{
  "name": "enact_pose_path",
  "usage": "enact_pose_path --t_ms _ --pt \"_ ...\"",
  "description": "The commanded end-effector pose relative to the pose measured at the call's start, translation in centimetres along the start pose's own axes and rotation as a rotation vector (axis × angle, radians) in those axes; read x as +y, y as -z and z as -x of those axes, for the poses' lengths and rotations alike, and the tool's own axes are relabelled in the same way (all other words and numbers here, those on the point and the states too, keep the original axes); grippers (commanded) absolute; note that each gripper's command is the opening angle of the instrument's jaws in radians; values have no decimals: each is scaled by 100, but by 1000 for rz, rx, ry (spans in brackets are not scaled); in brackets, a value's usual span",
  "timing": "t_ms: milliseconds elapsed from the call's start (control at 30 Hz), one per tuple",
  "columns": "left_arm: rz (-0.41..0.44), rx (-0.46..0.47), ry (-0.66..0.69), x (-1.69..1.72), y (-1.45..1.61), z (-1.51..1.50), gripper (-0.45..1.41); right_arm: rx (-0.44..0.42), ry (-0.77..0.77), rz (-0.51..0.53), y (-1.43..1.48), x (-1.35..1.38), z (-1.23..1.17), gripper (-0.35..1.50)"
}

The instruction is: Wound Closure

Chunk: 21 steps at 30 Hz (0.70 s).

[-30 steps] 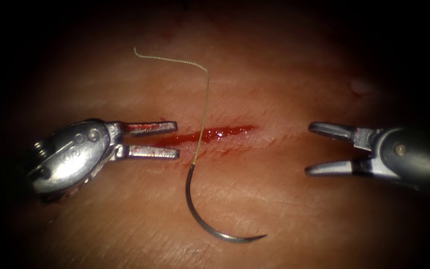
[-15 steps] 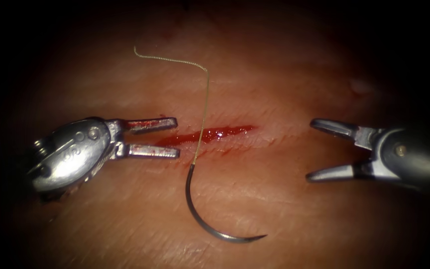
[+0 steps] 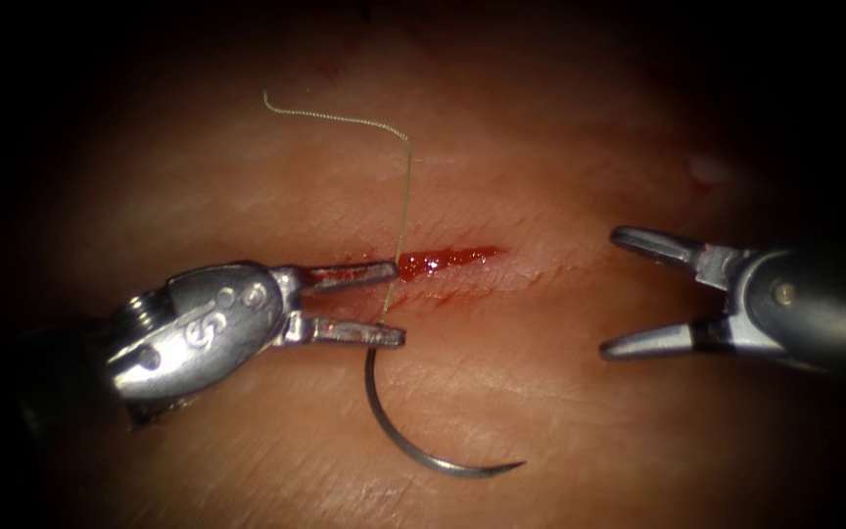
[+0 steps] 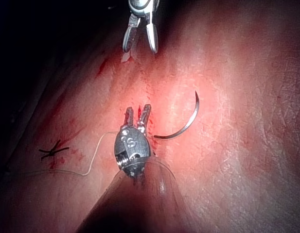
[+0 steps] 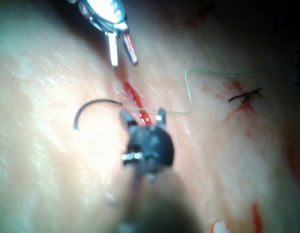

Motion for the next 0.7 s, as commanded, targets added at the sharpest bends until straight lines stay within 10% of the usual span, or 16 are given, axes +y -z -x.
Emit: enact_pose_path --t_ms 33,700 --pt "5 -11 -4 -2 -11 3 36 1 -1 8 -7 4 0 103" --pt "182 -401 -123 54 -58 15 42 -12 -5 40 -2 3 2 110"
